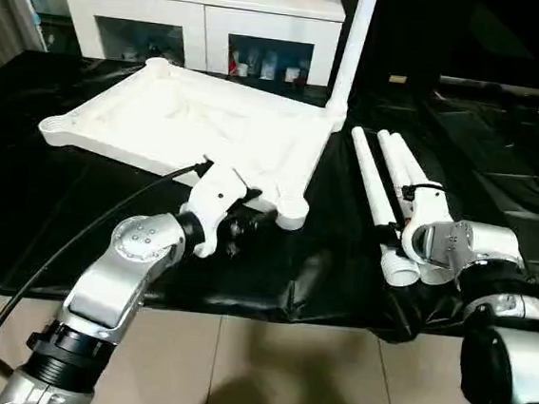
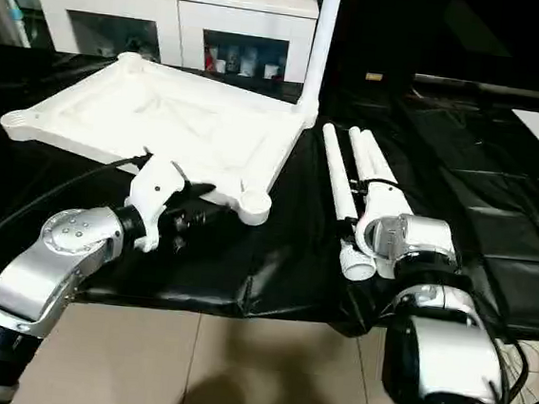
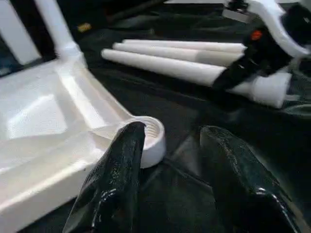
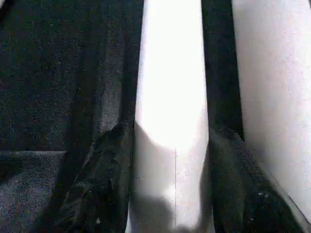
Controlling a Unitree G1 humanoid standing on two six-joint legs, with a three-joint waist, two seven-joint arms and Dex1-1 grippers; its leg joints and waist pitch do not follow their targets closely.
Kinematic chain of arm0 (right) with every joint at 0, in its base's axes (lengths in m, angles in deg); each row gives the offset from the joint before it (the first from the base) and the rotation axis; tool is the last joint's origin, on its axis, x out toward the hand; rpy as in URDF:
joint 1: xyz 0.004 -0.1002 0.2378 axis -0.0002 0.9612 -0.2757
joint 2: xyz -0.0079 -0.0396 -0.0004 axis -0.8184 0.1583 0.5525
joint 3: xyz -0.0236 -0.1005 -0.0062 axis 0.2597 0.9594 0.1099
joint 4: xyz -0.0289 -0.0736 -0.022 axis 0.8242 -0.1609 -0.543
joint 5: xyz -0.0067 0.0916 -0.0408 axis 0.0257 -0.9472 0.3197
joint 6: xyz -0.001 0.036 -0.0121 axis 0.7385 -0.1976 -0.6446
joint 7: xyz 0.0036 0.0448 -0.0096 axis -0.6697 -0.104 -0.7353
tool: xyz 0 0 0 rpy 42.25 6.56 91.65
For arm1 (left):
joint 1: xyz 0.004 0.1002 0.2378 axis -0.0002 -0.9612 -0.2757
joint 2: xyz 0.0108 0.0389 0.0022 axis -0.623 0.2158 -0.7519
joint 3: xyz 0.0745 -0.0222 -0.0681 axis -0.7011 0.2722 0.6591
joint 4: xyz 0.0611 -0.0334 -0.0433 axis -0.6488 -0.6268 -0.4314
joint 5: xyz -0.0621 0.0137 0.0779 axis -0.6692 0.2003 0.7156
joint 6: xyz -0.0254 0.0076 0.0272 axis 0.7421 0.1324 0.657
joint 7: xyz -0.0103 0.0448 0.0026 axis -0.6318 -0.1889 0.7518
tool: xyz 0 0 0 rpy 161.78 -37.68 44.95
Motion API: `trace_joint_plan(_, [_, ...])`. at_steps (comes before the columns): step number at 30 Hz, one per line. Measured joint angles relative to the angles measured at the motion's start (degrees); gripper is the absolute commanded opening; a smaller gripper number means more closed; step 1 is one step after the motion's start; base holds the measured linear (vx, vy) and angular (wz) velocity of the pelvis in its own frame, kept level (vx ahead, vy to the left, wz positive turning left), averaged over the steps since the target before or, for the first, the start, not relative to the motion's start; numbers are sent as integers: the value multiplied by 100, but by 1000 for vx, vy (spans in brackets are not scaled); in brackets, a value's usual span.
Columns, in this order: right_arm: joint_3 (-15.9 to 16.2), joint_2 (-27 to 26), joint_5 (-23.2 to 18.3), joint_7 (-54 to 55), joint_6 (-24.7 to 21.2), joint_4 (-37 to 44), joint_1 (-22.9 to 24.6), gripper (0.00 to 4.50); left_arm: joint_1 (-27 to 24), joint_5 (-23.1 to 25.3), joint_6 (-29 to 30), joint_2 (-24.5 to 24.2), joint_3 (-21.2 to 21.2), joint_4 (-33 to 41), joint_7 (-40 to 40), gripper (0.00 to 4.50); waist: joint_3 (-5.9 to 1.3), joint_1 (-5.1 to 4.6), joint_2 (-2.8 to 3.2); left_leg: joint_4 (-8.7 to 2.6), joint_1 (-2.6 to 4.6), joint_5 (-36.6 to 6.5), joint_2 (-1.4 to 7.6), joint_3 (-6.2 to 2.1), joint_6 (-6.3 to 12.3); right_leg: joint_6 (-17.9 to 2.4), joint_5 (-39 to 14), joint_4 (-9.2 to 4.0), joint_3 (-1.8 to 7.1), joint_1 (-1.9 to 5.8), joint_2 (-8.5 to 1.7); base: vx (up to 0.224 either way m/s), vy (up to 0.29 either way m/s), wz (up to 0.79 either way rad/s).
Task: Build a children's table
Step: Pick table leg
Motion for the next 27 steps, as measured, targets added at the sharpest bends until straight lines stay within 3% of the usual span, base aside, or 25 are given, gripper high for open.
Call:
trace_joint_plan(8, [-340,0,-177,125,311,-181,-26,184,260,-183,187,138,346,-26,-215,314,4,-33,3,1,0,0,0,0,0,0,0,-2,-1,-5,-1,0,0,0])
trace_joint_plan(15, [-575,-55,-493,-51,694,-73,6,184,523,-287,23,628,729,-148,-924,377,35,-50,51,-7,-32,0,-1,2,0,-50,31,-3,-1,-51,-2,0,0,0])
trace_joint_plan(19, [-976,-114,-852,-167,1006,616,188,184,603,-231,-202,890,787,-156,-1346,398,42,-12,63,-16,-65,0,3,4,0,-48,30,-5,-5,-84,0,0,0,0])
trace_joint_plan(22, [-1297,-167,-1387,-673,1159,1693,605,184,839,-289,141,1034,833,-257,-1425,426,43,24,66,-15,-92,1,12,5,2,-45,25,-22,-11,-96,7,0,0,0])
trace_joint_plan(24, [-1341,-196,-1744,-1221,1103,2368,902,184,1160,-907,944,1350,1105,-340,-1307,441,46,88,80,1,-103,-2,12,11,10,-47,24,-32,-8,-97,6,0,0,0])
trace_joint_plan(27, [-1231,-207,-2154,-2142,960,2983,1349,183,1597,-2030,1505,1812,1583,-430,-1169,450,49,163,88,7,-108,-13,9,18,27,-49,24,-46,-6,-93,-1,0,0,0])
